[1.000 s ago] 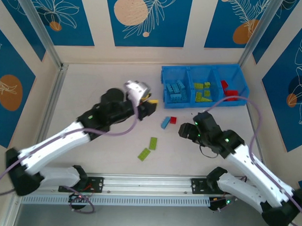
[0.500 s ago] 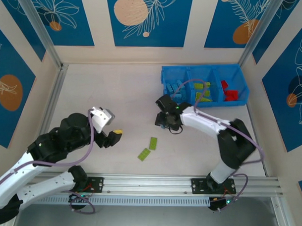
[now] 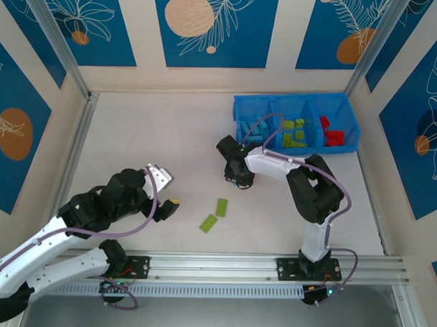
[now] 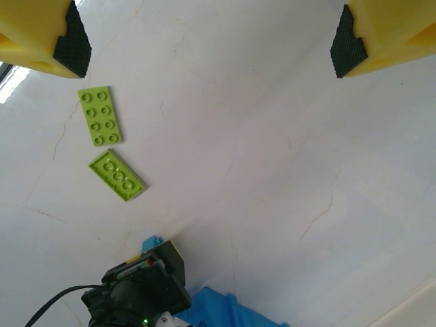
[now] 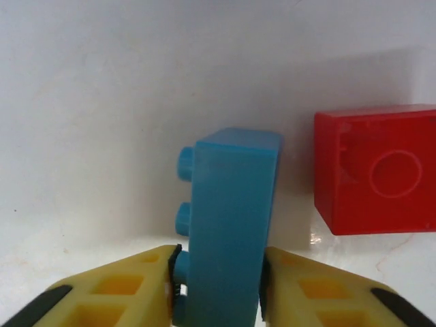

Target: Sort the legos into containers by color

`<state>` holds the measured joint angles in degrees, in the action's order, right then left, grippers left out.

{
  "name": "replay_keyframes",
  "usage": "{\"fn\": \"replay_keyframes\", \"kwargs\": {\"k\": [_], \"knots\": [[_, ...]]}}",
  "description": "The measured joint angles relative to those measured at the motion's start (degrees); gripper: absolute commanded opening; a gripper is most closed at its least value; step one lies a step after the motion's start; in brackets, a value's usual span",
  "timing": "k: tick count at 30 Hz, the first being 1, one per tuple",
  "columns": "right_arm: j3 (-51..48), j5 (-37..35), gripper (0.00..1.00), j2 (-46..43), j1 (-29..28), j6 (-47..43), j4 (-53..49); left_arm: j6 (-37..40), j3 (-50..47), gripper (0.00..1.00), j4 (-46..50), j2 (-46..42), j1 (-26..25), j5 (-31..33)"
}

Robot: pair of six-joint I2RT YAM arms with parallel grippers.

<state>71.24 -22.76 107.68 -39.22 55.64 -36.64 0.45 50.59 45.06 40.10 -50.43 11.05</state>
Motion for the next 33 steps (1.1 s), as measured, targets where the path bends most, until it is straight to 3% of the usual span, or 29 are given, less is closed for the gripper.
{"fn": "replay_keyframes", "kwargs": {"k": [4,10,14,19,22,24,26,29,33], "knots": [[-4.3,-1.2,0.24,-6.8,-1.4,0.3,-0.2,0.2,-0.2,0.93,0.0,-0.8,0.0,0.2],[-7.0,-6.0,0.18,-25.3,-4.5,-0.3,0.0,1.2,-0.6,1.00,-0.2,-2.2,0.0,0.0],[-6.3,-8.1,0.17,-31.4,0.4,-6.3,3.7,1.7,-1.1,1.00,-1.2,-3.7,0.0,-1.2],[3.0,-4.5,0.17,-19.6,12.7,-14.6,6.4,2.1,-2.0,1.00,-2.6,-5.6,0.5,-3.5],[12.9,-0.6,0.25,-8.0,17.8,-18.6,6.0,2.8,-2.2,1.00,-2.7,-5.5,0.8,-4.2],[20.7,1.6,0.39,-0.3,19.3,-20.7,4.7,3.0,-2.4,1.00,-2.6,-5.4,0.9,-4.1],[28.9,3.6,0.46,6.8,19.9,-22.4,2.4,3.2,-2.4,1.00,-2.6,-5.4,0.9,-3.9],[38.7,5.4,0.49,13.6,20.5,-23.8,-2.5,3.2,-2.5,1.00,-2.6,-5.5,1.0,-3.5],[40.3,6.6,0.50,12.9,20.5,-23.8,-5.9,3.2,-2.7,1.00,-2.6,-5.6,1.1,-3.0]]}}
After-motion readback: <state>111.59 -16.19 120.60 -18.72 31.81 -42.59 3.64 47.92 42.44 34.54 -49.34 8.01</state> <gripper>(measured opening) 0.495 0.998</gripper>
